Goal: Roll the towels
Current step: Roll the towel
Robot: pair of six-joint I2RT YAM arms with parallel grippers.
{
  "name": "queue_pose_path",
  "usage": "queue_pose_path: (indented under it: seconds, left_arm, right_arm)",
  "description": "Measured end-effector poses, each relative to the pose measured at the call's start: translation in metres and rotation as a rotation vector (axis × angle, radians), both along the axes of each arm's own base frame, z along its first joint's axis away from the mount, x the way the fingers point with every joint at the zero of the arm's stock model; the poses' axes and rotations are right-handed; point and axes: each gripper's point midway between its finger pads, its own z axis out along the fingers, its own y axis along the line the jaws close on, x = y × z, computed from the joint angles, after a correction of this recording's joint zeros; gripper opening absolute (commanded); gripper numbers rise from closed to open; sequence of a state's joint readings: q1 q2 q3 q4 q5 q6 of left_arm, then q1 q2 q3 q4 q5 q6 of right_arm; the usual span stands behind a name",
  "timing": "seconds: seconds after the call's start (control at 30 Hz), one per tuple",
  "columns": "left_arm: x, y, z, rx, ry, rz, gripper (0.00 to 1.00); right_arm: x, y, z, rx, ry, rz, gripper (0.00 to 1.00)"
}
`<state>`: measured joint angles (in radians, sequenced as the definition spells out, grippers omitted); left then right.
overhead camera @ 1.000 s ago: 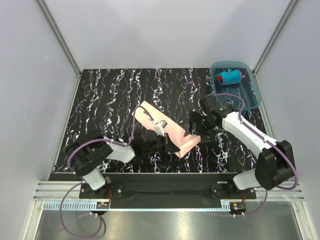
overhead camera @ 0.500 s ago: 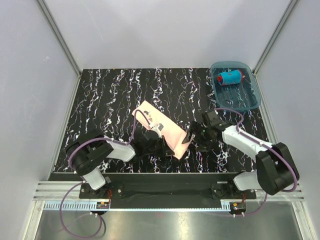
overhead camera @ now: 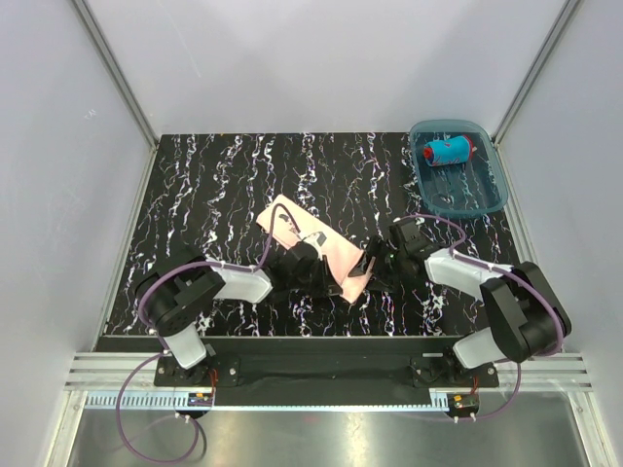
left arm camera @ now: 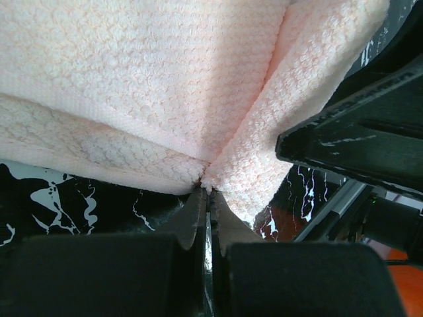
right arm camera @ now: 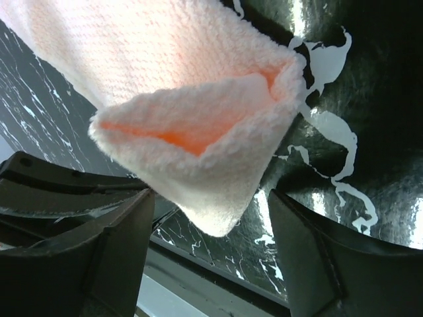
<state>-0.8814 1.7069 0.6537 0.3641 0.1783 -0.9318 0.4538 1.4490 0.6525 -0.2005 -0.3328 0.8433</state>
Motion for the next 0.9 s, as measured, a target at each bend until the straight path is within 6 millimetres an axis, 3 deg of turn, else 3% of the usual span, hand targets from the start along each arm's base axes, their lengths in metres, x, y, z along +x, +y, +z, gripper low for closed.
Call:
queue_pose_path:
  seconds: [0.13,0.33,0.37,0.47,0.53,0.57,0.63,0.7,0.9]
  left_arm:
    - [0.001,0.001,0.000,0.023,-0.009,-0.015,0.00]
    - [0.003,0.002,0.000,0.044,-0.021,-0.029,0.00]
    - [0.004,0.003,0.000,0.050,-0.025,-0.031,0.01]
    - [0.005,0.006,0.000,0.071,-0.041,-0.033,0.12]
    - [0.008,0.011,0.000,0.104,-0.062,-0.034,0.29]
    - [0.009,0.013,0.000,0.117,-0.073,-0.035,0.36]
    - [0.012,0.020,0.005,0.150,-0.109,-0.032,0.53]
    - [0.016,0.029,0.009,0.195,-0.153,-0.028,0.57]
    - [0.013,0.042,0.026,0.344,-0.338,-0.063,0.65]
  right_arm:
    - [0.001,0.001,-0.007,0.011,0.002,-0.010,0.63]
    - [0.007,0.004,-0.015,0.022,-0.006,-0.024,0.33]
    - [0.008,0.005,-0.017,0.023,-0.005,-0.024,0.32]
    - [0.008,0.006,-0.018,0.023,-0.002,-0.025,0.28]
    - [0.008,0.005,-0.019,0.021,0.001,-0.024,0.27]
    - [0.008,0.005,-0.019,0.019,0.002,-0.022,0.18]
    - [0.009,0.005,-0.017,0.013,0.003,-0.017,0.17]
    - [0.009,0.005,-0.016,0.003,0.010,-0.013,0.10]
    - [0.007,0.002,-0.008,-0.032,0.047,0.003,0.09]
